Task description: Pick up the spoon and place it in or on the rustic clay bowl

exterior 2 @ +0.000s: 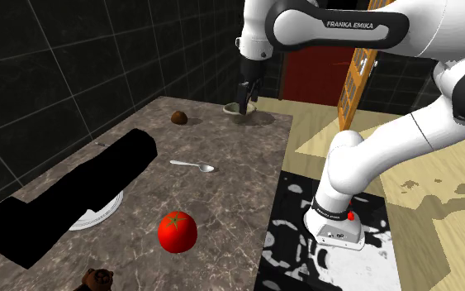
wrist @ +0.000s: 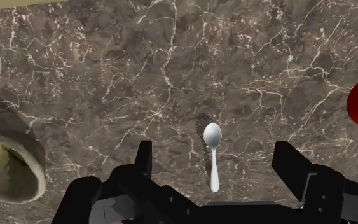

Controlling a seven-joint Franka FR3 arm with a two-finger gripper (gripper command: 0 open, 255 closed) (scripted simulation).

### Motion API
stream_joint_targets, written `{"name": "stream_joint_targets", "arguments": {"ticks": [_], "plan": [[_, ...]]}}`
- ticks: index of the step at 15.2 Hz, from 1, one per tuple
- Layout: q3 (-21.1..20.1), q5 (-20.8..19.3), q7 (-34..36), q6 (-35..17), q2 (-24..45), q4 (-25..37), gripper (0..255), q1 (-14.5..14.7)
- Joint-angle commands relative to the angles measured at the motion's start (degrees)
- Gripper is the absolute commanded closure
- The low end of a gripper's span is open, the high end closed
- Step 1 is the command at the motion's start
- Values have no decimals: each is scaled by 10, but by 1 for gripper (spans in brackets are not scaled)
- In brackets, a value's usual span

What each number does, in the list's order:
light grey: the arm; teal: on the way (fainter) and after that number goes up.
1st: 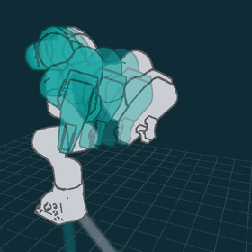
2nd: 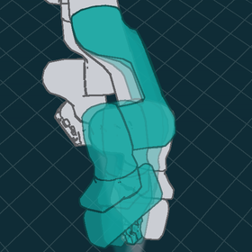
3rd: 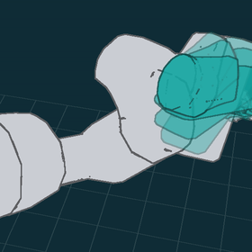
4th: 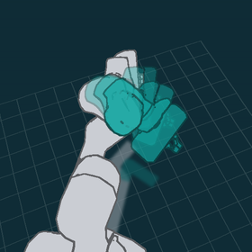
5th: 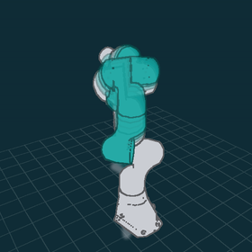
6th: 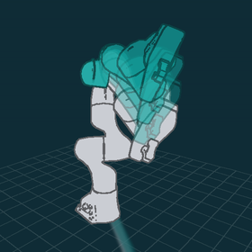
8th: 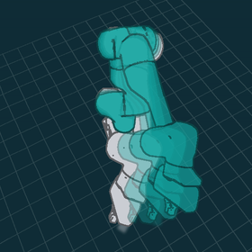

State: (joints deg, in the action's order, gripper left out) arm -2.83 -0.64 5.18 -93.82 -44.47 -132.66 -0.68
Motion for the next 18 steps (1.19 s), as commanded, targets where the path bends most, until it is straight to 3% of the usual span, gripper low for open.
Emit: {"name": "stream_joint_targets", "arguments": {"ticks": [1, 10, 18], "plan": [[0, 0, 0, 0, 0, 0, 0, 0], [-4, 26, 18, -205, 105, -72, 0, 3], [-9, 50, 26, -379, 251, -73, 0, 8]]}}
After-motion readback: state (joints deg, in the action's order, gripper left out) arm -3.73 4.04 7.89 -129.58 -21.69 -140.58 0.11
